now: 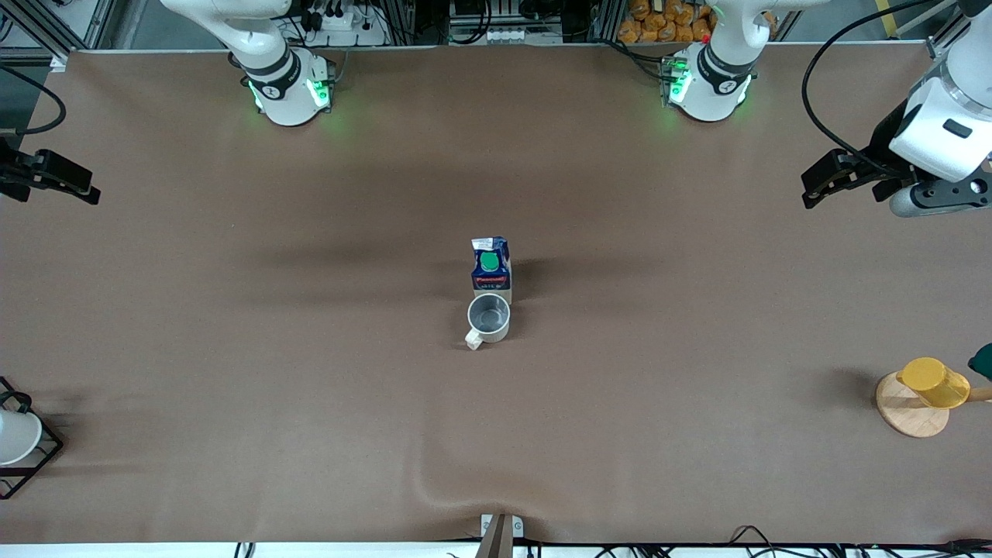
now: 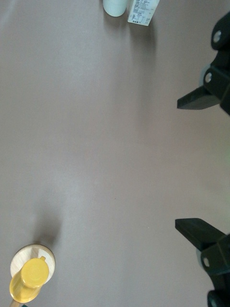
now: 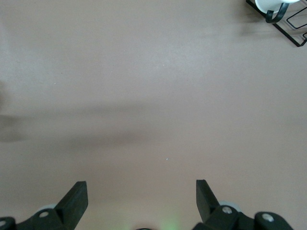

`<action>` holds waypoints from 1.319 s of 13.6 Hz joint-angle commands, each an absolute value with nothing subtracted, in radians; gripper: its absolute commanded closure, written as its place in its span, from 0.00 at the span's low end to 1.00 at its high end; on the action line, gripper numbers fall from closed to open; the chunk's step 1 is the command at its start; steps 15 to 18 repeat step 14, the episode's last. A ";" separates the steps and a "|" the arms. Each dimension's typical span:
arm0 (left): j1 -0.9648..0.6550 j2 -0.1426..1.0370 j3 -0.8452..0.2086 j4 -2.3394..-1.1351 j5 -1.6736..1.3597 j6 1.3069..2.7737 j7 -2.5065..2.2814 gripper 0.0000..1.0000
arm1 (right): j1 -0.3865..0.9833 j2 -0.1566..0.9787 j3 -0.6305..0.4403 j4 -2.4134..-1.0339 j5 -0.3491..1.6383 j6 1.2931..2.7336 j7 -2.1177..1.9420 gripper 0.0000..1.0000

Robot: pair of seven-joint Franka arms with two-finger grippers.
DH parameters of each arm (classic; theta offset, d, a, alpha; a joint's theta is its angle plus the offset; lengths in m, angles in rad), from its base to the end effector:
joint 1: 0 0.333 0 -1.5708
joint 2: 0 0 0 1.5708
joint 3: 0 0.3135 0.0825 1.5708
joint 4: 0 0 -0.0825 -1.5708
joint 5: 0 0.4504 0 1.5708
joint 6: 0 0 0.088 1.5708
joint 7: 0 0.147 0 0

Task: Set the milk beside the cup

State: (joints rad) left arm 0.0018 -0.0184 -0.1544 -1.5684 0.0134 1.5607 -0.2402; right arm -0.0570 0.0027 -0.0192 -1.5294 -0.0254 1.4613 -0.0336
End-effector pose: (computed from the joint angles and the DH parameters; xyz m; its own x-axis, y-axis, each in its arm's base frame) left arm 0.6080 -0.0922 0.5936 0.9961 0.0876 0.0140 0.0878 -0.9961 -0.0133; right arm 0.6055 -0.0502 0.5933 0.9964 -0.0452 -0.0715 -0.0436 -0.9988 0.0230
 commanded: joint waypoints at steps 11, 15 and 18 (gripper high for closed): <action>0.015 -0.046 -0.150 -1.574 0.029 1.513 -0.210 0.00 | -0.057 0.003 -0.011 -1.520 -0.023 1.453 -0.031 0.00; 0.017 -0.046 -0.150 -1.574 0.028 1.513 -0.210 0.00 | -0.052 0.005 -0.011 -1.520 -0.021 1.453 -0.031 0.00; 0.017 -0.046 -0.150 -1.574 0.028 1.513 -0.210 0.00 | -0.052 0.005 -0.011 -1.520 -0.021 1.453 -0.031 0.00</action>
